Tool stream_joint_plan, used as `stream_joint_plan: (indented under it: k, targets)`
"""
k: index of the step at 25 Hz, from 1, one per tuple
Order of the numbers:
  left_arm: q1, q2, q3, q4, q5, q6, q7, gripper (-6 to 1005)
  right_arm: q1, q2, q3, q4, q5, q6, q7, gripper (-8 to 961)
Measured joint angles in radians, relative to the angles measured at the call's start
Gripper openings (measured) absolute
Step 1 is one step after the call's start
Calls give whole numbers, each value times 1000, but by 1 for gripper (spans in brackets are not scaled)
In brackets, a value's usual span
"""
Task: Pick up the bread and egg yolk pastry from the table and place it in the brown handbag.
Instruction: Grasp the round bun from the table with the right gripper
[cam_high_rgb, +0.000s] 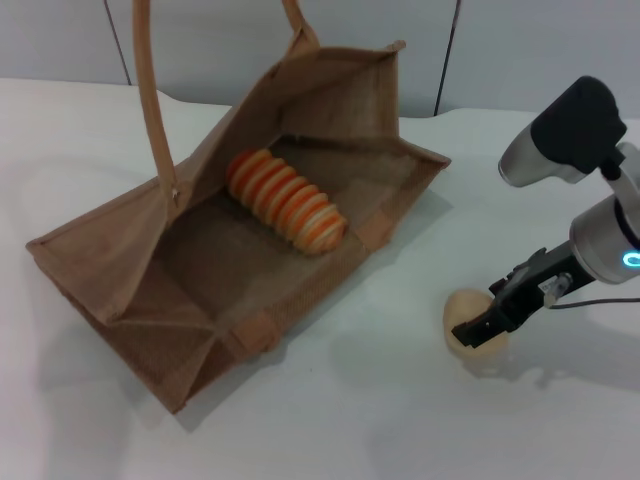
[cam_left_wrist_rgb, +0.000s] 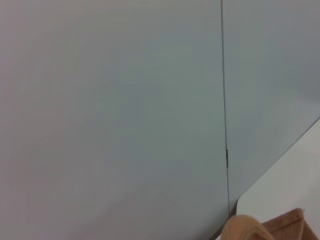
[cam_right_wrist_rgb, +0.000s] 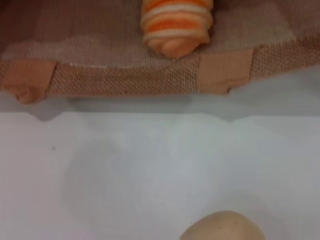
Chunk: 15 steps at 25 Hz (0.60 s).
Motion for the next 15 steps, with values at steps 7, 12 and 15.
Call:
stream_joint_plan:
  k: [7,12,15]
  targets:
    - [0,0,2,0,0,0,0,159,21,1,-2,41,0,-8,-6,883]
    - [-1,0,2,0,0,0,0,161,24,2,-20,42,0,-3,-10,882]
    - [-1,0,2,0,0,0,0,163,34,2,-21,58,5,0,-10,882]
